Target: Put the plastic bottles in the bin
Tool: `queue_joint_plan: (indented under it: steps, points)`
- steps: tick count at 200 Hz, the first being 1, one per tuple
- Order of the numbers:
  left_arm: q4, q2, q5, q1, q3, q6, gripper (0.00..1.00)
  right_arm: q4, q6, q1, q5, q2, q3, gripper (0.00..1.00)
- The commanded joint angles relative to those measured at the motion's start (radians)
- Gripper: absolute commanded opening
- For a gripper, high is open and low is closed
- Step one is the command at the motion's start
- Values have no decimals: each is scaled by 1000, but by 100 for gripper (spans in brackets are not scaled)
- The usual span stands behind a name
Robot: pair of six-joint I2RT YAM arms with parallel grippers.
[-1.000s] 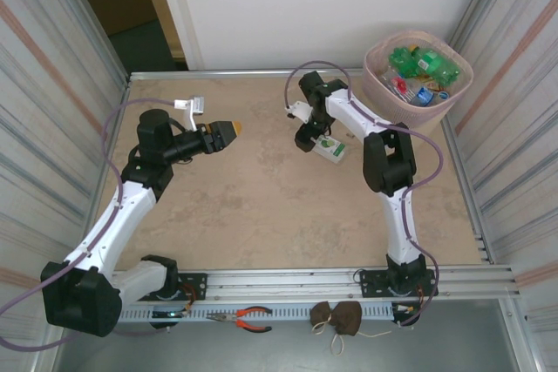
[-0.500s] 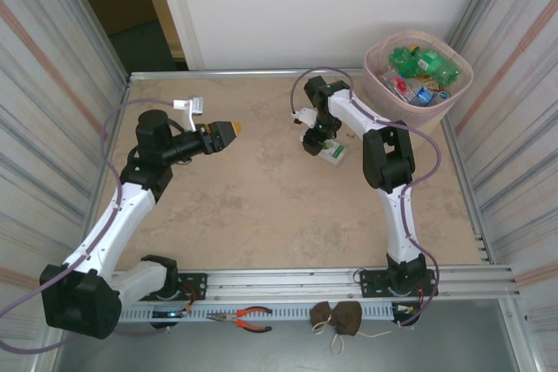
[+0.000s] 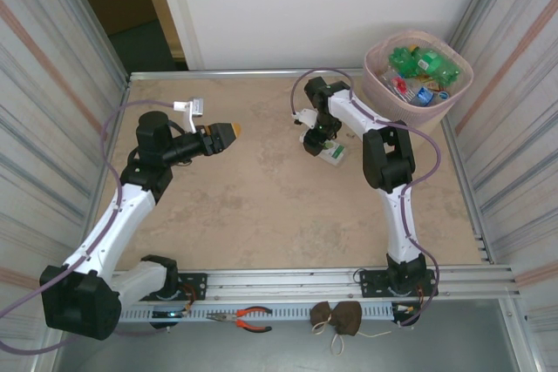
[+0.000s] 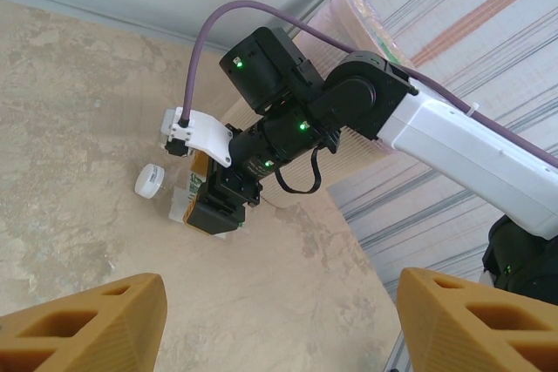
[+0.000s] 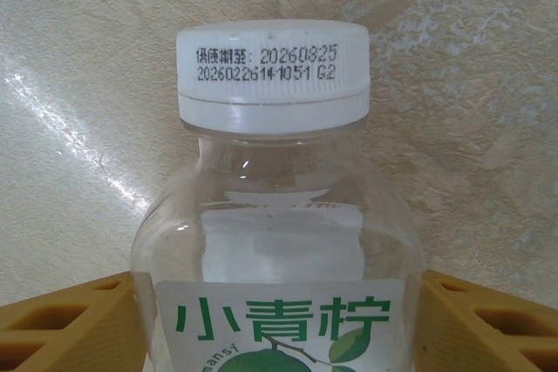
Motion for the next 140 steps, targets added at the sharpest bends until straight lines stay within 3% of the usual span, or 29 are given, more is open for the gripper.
queue_joint_plan:
  steps: [1, 79, 140]
  points:
    - [5, -21, 4, 12, -1, 13, 70, -12, -3, -2, -5, -30, -11, 70]
    - [12, -22, 5, 12, -1, 9, 70, -23, 14, -2, -72, -187, -17, 61]
    - [15, -36, -1, 12, -8, 4, 70, 11, 68, -45, -259, -396, -7, 60]
